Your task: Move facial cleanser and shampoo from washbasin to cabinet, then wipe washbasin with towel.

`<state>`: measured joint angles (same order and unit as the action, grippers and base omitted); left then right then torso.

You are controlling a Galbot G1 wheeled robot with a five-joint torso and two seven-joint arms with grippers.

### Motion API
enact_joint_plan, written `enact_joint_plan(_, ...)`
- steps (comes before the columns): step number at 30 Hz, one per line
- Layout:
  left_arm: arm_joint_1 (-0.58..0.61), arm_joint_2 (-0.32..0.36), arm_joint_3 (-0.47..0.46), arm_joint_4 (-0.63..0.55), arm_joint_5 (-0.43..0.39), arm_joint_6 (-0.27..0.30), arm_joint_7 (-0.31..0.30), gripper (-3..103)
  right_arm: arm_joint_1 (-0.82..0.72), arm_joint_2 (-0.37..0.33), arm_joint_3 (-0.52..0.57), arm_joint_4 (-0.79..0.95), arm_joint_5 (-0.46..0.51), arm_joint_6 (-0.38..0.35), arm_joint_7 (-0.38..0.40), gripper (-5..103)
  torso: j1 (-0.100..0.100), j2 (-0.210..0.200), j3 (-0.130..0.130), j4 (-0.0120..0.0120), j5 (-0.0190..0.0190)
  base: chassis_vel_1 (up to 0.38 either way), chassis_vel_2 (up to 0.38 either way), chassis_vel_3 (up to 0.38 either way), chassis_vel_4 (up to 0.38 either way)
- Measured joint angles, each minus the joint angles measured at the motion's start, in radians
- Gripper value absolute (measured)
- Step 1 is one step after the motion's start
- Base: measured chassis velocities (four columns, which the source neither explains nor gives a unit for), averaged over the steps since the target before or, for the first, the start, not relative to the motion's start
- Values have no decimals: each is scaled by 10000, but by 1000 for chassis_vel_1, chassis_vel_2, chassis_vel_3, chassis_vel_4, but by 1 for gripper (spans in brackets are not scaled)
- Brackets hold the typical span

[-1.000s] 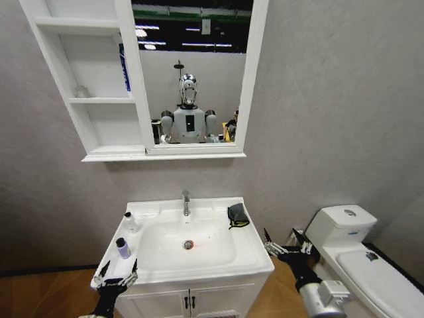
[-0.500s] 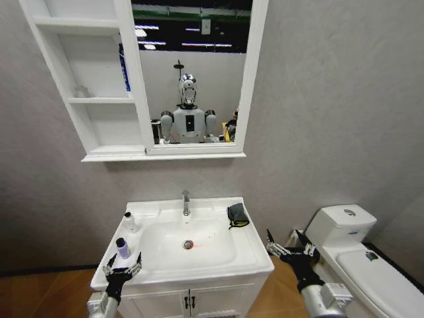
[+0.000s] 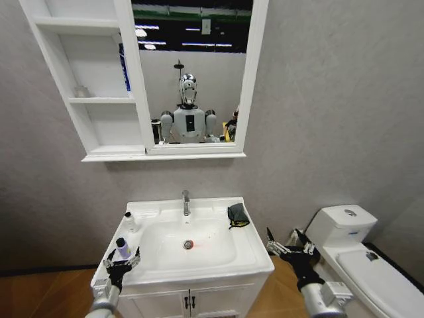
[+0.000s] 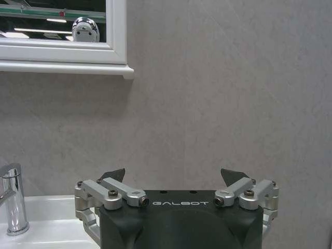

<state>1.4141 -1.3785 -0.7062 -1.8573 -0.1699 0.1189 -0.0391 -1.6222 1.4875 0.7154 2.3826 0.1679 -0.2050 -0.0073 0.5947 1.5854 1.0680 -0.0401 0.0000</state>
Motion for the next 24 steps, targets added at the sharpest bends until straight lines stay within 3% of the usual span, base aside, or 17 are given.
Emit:
enact_joint_plan(5,-81,-5,-21,82,52,72,-239,100,13,-44,33,44,60,-2,0,100,0,1,0,1,0,0,0,0,0)
enact_joint_plan(13,-237,28,35,7,11,573,-1167,100,56,-32,-84,43,63,-20,-4,100,-1,1,-1,2,0,0,0,0,0)
enact_joint_plan(24,-391,347,341,-143,18,1123,-1592,100,180,-35,-119,-182,99,-5,-126,100,0,1,-1,0,0,0,0,0,0)
